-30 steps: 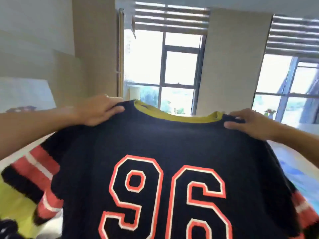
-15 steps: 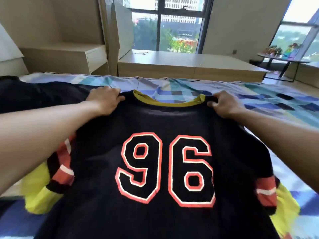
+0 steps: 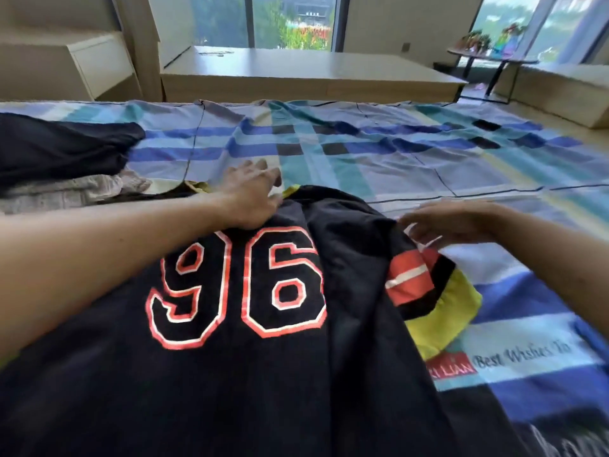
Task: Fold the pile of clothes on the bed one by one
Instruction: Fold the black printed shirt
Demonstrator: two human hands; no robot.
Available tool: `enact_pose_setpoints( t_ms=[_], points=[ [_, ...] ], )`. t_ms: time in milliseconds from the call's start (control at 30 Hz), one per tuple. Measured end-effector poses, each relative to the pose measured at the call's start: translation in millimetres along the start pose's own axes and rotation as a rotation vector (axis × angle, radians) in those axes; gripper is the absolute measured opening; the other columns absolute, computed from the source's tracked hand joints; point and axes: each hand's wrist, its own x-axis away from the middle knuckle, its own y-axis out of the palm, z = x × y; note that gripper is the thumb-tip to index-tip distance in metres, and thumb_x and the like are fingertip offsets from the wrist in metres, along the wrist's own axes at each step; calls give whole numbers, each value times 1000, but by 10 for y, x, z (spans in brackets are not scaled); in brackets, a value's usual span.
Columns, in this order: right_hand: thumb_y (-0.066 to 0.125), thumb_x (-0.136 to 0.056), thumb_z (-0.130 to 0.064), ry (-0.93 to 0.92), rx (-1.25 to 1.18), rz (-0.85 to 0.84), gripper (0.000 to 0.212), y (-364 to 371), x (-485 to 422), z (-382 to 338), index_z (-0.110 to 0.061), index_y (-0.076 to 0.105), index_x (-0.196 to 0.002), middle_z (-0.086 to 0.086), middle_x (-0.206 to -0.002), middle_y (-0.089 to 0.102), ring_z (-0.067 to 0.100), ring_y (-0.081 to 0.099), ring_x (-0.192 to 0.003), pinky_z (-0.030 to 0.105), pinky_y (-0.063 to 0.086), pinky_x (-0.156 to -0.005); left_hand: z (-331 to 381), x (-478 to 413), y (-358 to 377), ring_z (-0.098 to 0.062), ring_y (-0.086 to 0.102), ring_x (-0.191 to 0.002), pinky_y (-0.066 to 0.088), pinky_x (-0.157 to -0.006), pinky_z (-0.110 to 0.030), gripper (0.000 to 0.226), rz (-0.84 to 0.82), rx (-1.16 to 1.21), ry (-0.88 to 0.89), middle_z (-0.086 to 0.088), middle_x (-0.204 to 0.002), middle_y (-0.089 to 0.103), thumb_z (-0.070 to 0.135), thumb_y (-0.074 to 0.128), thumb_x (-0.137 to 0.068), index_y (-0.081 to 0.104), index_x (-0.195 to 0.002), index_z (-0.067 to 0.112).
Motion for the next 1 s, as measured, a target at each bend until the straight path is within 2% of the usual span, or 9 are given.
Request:
enact_pose_setpoints(
  t_ms=[133, 233, 333, 433, 600, 667, 767, 933, 1000],
  points=[
    [76, -85, -25, 45, 109, -87, 34, 1, 374, 271, -4, 70, -110, 7, -91, 70, 21, 62, -83, 27, 48, -68, 753, -15, 231, -32, 46, -128, 36, -110, -43, 35, -191, 152, 131, -12, -131, 52, 38, 46, -101, 55, -126, 14],
    [74, -86, -8, 65, 97, -62, 22, -26, 541, 363, 1, 71, -106, 14, -92, 70, 21, 66, -78, 25, 53, -63, 986, -4, 437, -36, 42, -134, 33, -113, -46, 46, -297, 159, 75, -16, -141, 46, 41, 42, -104, 48, -136, 9],
    [63, -93, -9, 4, -112, 118, 7, -318, 681, 388, -5, 69, -92, 9, -77, 73, 14, 68, -64, 26, 57, -61, 1036, 22, 530, -36, 33, -144, 26, -120, -44, 61, -316, 213, 2, -16, -156, 34, 48, 38, -104, 33, -151, 9],
    [53, -101, -18, -56, -423, 257, 21, -739, 814, 447, -5, 67, -109, 11, -100, 76, 18, 73, -84, 32, 61, -78, 1039, 76, 548, -34, 23, -150, 19, -123, -42, 72, -307, 218, -64, -14, -163, 22, 55, 33, -103, 21, -158, 9],
    [48, -105, -26, -11, -566, 491, 25, -812, 802, 670, -6, 63, -108, 6, -87, 73, 15, 71, -68, 28, 58, -62, 1030, 157, 715, -32, 8, -155, 12, -125, -49, 82, -358, 105, -100, -11, -168, 8, 67, 24, -98, 12, -160, 15],
    [61, -97, -37, -20, -602, 466, 30, -707, 780, 798, -8, 64, -104, 5, -81, 75, 14, 71, -64, 27, 57, -58, 1076, 202, 793, -29, -1, -155, 6, -125, -50, 85, -383, 76, -124, -7, -169, -1, 71, 22, -97, 5, -161, 19],
    [91, -51, -54, 22, -540, 250, 74, -613, 792, 1007, -9, 69, -106, 10, -96, 76, 24, 72, -86, 39, 58, -80, 1115, 247, 870, -28, -5, -156, 4, -124, -52, 88, -351, 56, -141, -5, -169, -5, 74, 20, -94, 2, -161, 21],
    [62, -89, 2, -14, -518, 144, 9, -546, 892, 1061, -1, 60, -98, 15, -96, 73, 24, 71, -86, 32, 63, -71, 1137, 282, 935, -26, -7, -155, 1, -124, -51, 89, -321, 18, -152, -4, -169, -5, 76, 20, -93, 2, -161, 21],
    [56, -94, 4, -35, -544, 211, 12, -610, 917, 997, -6, 58, -88, 9, -83, 73, 18, 73, -75, 28, 62, -63, 1142, 283, 942, -27, -7, -155, 1, -124, -52, 90, -311, 12, -154, -5, -169, -5, 76, 20, -92, 2, -161, 22]
  ],
)
